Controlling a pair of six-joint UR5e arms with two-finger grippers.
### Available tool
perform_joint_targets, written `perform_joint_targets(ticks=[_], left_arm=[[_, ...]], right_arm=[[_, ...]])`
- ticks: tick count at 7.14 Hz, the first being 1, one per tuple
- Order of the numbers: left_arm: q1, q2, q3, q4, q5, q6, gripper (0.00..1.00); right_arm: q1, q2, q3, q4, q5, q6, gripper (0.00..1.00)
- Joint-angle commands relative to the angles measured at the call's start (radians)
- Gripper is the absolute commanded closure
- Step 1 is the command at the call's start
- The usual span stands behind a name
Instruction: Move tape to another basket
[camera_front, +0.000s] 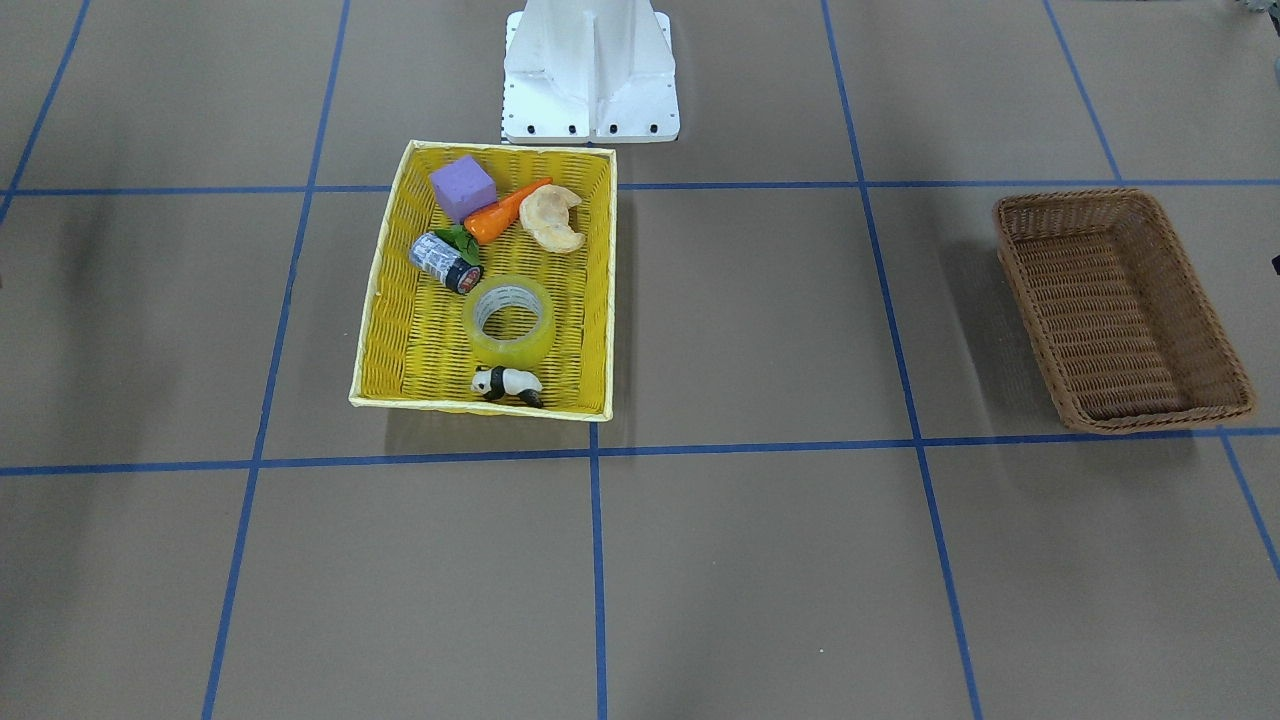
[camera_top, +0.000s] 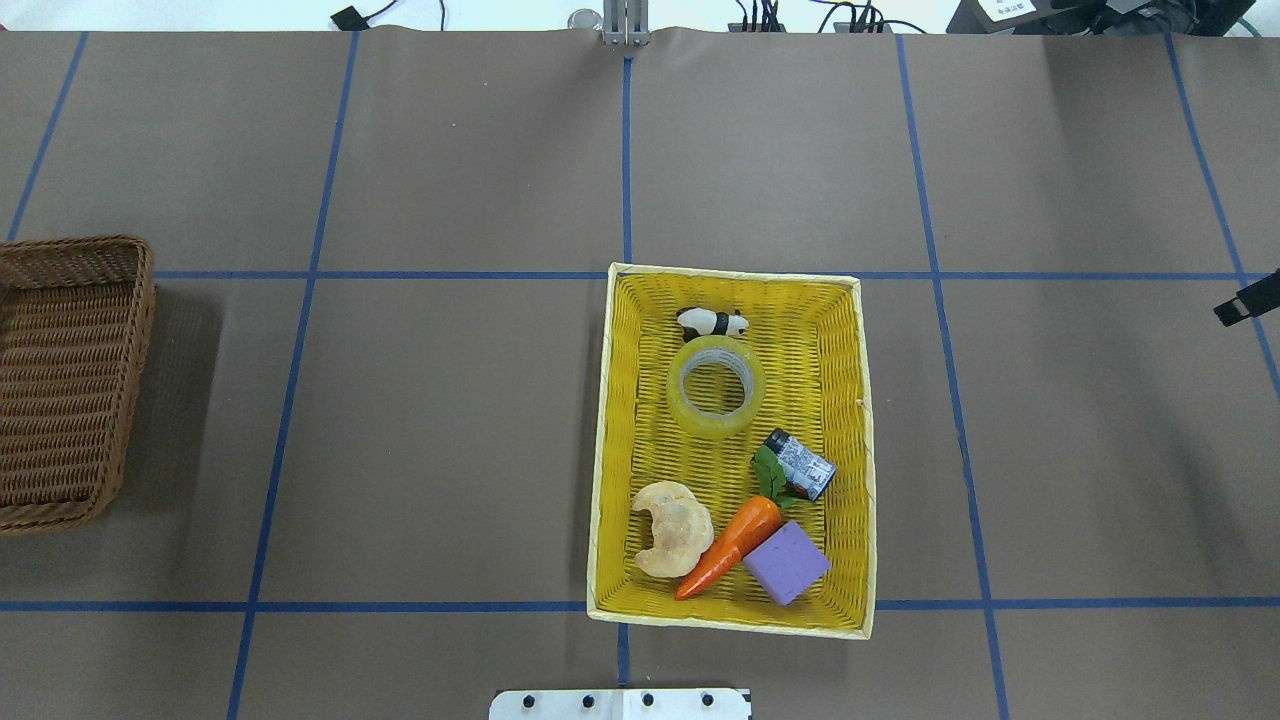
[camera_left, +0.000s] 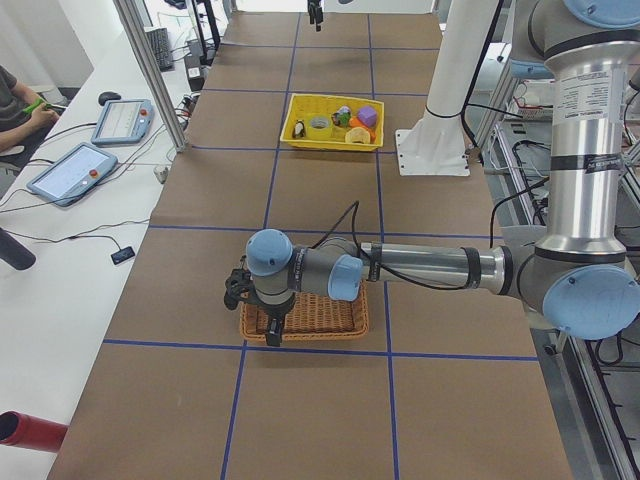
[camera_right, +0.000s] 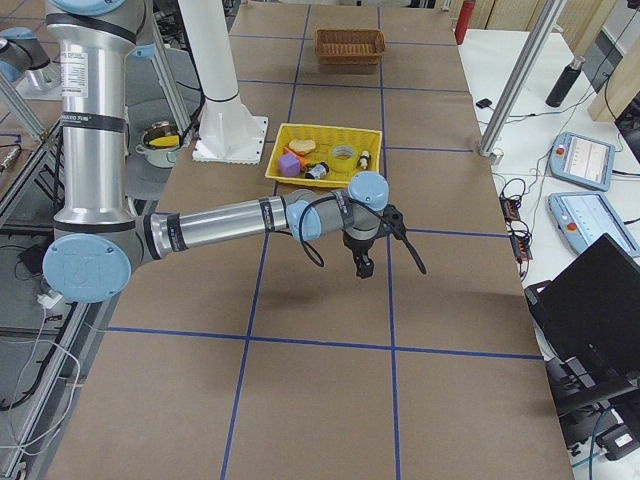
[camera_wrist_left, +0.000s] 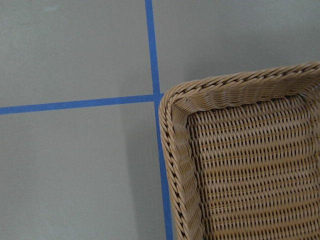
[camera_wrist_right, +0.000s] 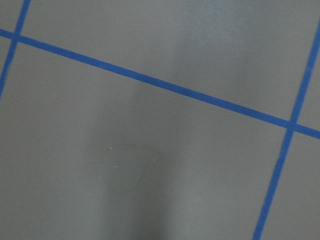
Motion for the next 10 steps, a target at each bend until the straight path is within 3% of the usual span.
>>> perform_joint_targets(ticks=[1, 3, 4, 7, 10], left_arm=[[0.001, 0.000, 0.001, -0.001, 0.000, -0.001, 0.02], [0.020, -0.013, 0.009, -0.002, 0.000, -0.007, 0.02], [0.040, -0.015, 0.007, -0.002, 0.001, -0.005, 0.02], [0.059, -0.015, 0.006, -0.004, 0.006, -0.005, 0.02], [0.071, -0.015, 0.006, -0.004, 0.008, -0.004, 0.02]], right_arm=[[-0.206, 0.152, 0.064, 0.024, -0.024, 0.307, 0.00], [-0.407, 0.321, 0.059, 0.022, -0.177, 0.667, 0.00], [-0.473, 0.376, 0.061, 0.019, -0.269, 0.744, 0.00], [-0.598, 0.435, -0.008, 0.018, -0.309, 0.752, 0.00], [-0.650, 0.499, -0.112, 0.027, -0.322, 0.761, 0.02]])
